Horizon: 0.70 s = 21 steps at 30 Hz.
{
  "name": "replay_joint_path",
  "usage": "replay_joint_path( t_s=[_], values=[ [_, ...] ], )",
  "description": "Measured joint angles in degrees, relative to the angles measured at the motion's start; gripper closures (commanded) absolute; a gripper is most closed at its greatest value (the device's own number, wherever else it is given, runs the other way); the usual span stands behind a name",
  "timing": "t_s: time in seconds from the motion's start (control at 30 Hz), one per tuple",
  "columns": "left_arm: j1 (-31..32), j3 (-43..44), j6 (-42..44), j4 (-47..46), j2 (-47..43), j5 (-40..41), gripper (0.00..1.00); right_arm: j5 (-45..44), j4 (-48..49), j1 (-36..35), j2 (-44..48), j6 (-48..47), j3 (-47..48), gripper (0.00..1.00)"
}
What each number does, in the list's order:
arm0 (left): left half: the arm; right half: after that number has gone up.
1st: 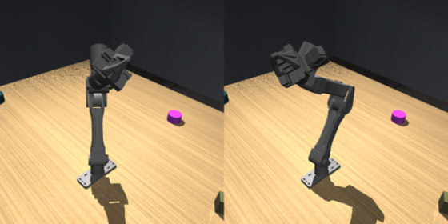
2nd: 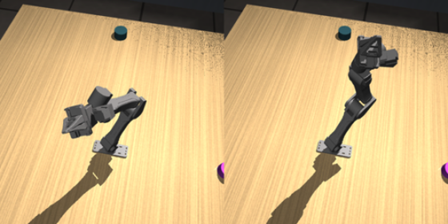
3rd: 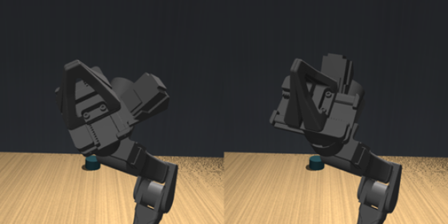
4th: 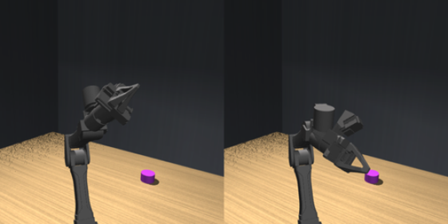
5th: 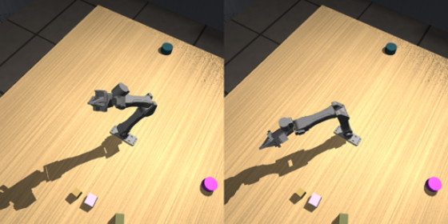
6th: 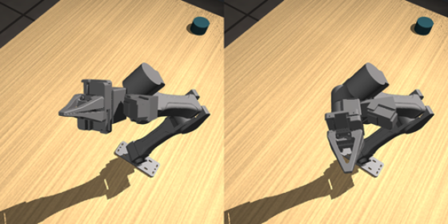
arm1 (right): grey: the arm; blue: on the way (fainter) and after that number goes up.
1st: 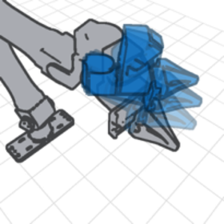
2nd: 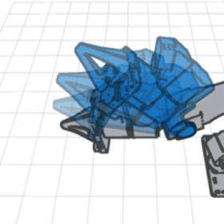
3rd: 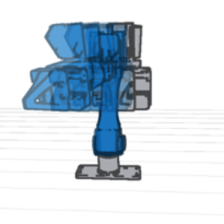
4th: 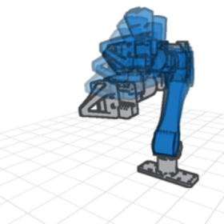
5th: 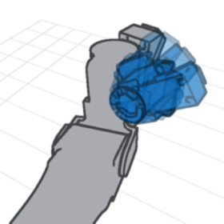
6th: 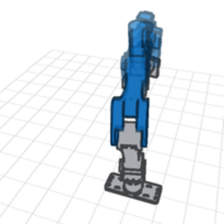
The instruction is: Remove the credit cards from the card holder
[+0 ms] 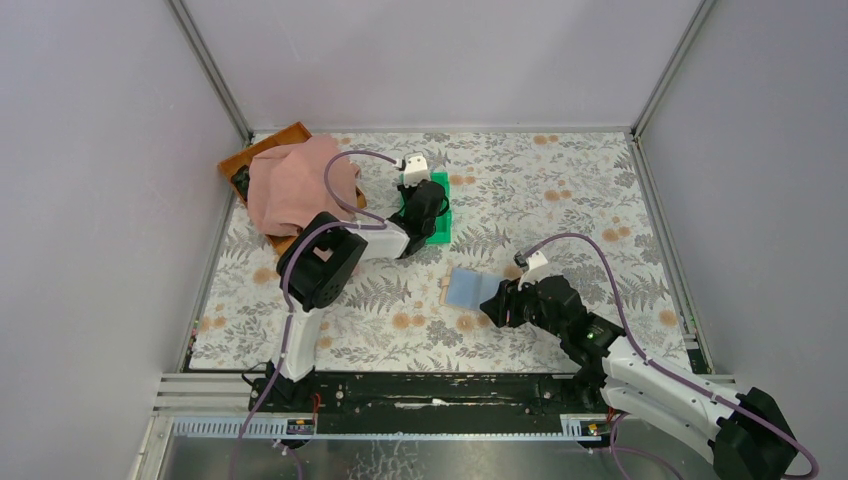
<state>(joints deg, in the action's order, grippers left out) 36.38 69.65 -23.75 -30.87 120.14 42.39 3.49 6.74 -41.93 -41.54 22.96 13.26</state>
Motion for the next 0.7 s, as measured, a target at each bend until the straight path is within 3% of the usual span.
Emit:
replay_joint_path(
  t_s=[0.7],
  values=[
    [-0.4,-0.3,-2.5,1.8,-0.7,-1.0,0.85,0.0,0.0,0.0,-0.4,0.0,0.0,0.48]
  ],
)
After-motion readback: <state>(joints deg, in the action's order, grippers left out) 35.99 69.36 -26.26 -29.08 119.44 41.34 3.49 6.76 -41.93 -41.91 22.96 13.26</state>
